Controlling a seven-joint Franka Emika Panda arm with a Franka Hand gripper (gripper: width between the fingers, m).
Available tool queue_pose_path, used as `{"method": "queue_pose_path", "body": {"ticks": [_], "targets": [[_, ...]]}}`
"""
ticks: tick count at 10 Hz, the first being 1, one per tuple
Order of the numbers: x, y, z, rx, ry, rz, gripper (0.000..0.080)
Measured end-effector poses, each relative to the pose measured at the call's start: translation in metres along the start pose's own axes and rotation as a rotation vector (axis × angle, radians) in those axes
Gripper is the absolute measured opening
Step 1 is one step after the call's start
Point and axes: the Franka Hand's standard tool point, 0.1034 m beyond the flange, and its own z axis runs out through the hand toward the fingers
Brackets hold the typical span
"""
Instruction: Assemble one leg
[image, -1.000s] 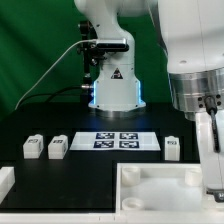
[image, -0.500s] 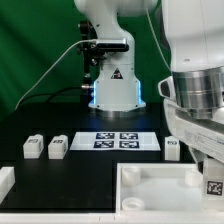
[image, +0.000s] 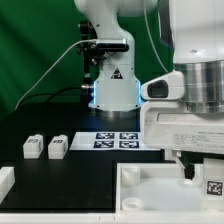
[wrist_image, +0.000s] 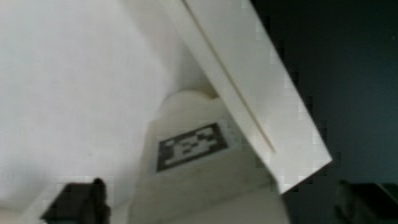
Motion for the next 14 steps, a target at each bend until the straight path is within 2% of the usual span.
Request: {"method": "queue_pose_path", "body": {"ticks": [2,3,4,7,8,11,14], "targets": [[-0.0011,0.0003,0.0017,-0.003,-0.003,0.060,0.0395],[-0.0013,0.0004,0.0020,-0.002,-0.004,0.092,0.0395],[-0.0015,0.0004,0.0023,-0.002,-0.004,0.186,0.0294],[0.0002,0.0010,0.0014,0.003,-0.008,0.558,0.0294],[0.0031,0.0017,-0.0006,-0.004,-0.032,0.795,0.0294],[0.0029,0.0014,0.0015,0.019,-0.097,1.318,0.0294],[0.0065,0.0057,0.0002,0.012,-0.095,1.562,0.0296]]}}
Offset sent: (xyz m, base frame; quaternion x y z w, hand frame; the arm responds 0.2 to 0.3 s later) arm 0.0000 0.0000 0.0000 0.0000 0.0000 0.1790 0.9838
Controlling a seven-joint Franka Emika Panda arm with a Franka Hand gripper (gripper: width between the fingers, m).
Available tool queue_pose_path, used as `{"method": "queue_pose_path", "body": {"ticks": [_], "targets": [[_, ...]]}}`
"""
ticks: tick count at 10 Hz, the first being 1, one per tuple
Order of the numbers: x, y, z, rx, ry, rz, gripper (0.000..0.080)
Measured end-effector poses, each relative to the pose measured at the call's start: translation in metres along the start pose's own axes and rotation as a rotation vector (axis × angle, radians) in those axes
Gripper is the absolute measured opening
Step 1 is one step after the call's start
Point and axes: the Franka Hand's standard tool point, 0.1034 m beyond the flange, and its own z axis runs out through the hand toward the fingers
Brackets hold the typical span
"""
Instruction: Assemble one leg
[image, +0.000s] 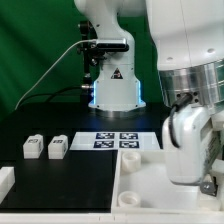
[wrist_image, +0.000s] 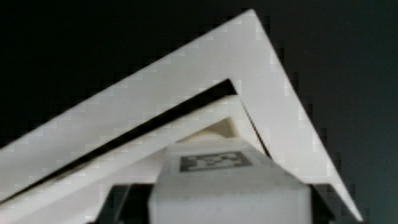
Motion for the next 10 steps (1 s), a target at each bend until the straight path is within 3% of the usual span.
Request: {"method": "queue_pose_path", "body": {"ticks": [4,5,6,7,10], "targets": [[0.003,0.002,0.001,0.008,0.022,-0.035,0.0299],[0.003,0.002,0.001,0.008,0.022,-0.035,0.0513],[0.003,0.002,0.001,0.008,0.022,-0.036,0.0513],[0.001,0.003,0.000,0.009,0.019,-0.039,0.0620],[-0.015,0.017,-0.017,0.017,-0.003,-0.064,0.0648]]}}
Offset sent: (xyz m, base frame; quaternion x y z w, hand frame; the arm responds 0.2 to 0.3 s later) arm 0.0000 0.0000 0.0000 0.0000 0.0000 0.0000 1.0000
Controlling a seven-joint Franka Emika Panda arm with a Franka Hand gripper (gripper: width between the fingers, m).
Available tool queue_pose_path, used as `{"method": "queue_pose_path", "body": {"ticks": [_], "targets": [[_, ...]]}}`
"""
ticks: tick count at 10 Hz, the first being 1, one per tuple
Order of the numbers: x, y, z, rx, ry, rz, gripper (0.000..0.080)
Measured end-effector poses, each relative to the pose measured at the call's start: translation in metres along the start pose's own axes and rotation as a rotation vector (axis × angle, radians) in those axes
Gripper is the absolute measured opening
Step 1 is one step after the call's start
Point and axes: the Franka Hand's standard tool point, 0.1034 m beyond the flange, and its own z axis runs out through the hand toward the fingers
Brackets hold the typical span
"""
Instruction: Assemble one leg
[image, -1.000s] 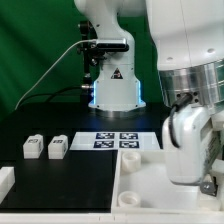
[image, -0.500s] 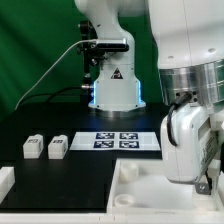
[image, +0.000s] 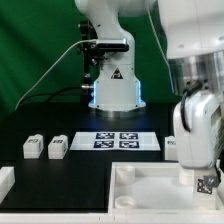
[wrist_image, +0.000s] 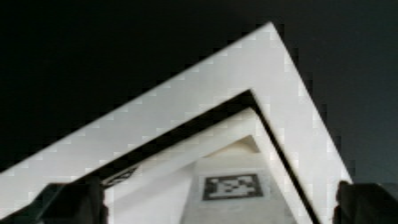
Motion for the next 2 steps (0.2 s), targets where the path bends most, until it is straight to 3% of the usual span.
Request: {"method": "queue_pose_path", "body": {"ticks": [2], "targets": [[0.0022,0.0002,0.0028,-0.003,0.004,0.001,0.0649]]}}
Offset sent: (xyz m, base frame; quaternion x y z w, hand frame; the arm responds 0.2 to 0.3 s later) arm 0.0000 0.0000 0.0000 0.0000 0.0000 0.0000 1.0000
